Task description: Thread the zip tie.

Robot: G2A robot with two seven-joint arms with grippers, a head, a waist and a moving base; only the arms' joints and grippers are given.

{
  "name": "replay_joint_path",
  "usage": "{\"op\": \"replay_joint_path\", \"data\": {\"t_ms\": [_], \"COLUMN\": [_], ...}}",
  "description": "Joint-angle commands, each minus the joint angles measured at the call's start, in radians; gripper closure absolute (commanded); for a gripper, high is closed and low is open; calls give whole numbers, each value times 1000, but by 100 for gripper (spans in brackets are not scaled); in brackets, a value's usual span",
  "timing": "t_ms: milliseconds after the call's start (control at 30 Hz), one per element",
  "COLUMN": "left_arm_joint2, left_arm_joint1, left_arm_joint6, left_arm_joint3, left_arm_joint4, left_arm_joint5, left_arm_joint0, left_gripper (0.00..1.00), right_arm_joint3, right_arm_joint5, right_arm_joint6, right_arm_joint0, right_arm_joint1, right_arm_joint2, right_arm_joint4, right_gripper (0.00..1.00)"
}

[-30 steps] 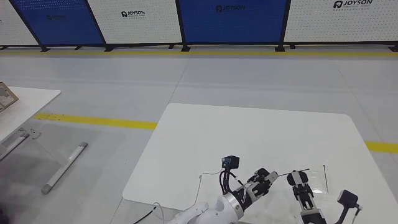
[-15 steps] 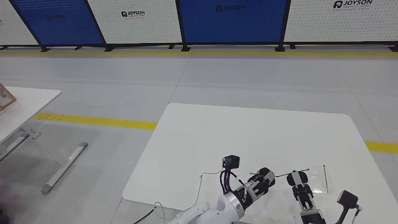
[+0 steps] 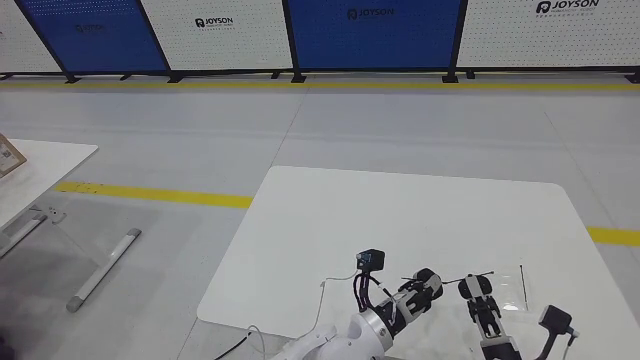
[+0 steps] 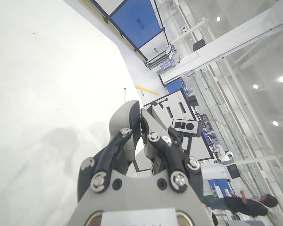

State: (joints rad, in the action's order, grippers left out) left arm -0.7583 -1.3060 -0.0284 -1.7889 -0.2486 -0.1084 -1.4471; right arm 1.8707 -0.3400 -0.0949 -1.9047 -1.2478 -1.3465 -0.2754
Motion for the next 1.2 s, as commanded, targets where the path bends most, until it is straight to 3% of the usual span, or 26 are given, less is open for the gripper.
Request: {"op": "replay_joint_path", "data": {"t_ms": [0, 733, 900, 1067, 1167], "left_arm_joint2": [0, -2, -3, -5, -6], "left_arm_joint1": [0, -6, -7, -8, -9], "left_arm_joint6": [1, 3, 6, 5, 7], "left_arm_joint3": [0, 4, 6, 6, 6], "left_arm_joint4": [-1, -17, -17, -18, -16], "left_arm_joint5": [2, 0, 1, -3, -6], "left_arm_joint0": [-1, -2, -3, -4, -4], "left_gripper": [100, 100, 100, 100, 100], "right_arm_joint3": [-1, -9, -9, -9, -9], "right_arm_joint5": [0, 0, 0, 0, 0], "right_arm_joint6": [1, 44, 44, 41, 36], "right_arm_joint0": [1, 10, 10, 9, 8], "right_arm_joint1": [0, 3, 2, 2, 1], "right_arm_joint2": [1, -4, -5, -3, -3], "right_arm_joint4": [0, 41, 42, 35, 31], "right_gripper": [100, 100, 80, 76, 81]}}
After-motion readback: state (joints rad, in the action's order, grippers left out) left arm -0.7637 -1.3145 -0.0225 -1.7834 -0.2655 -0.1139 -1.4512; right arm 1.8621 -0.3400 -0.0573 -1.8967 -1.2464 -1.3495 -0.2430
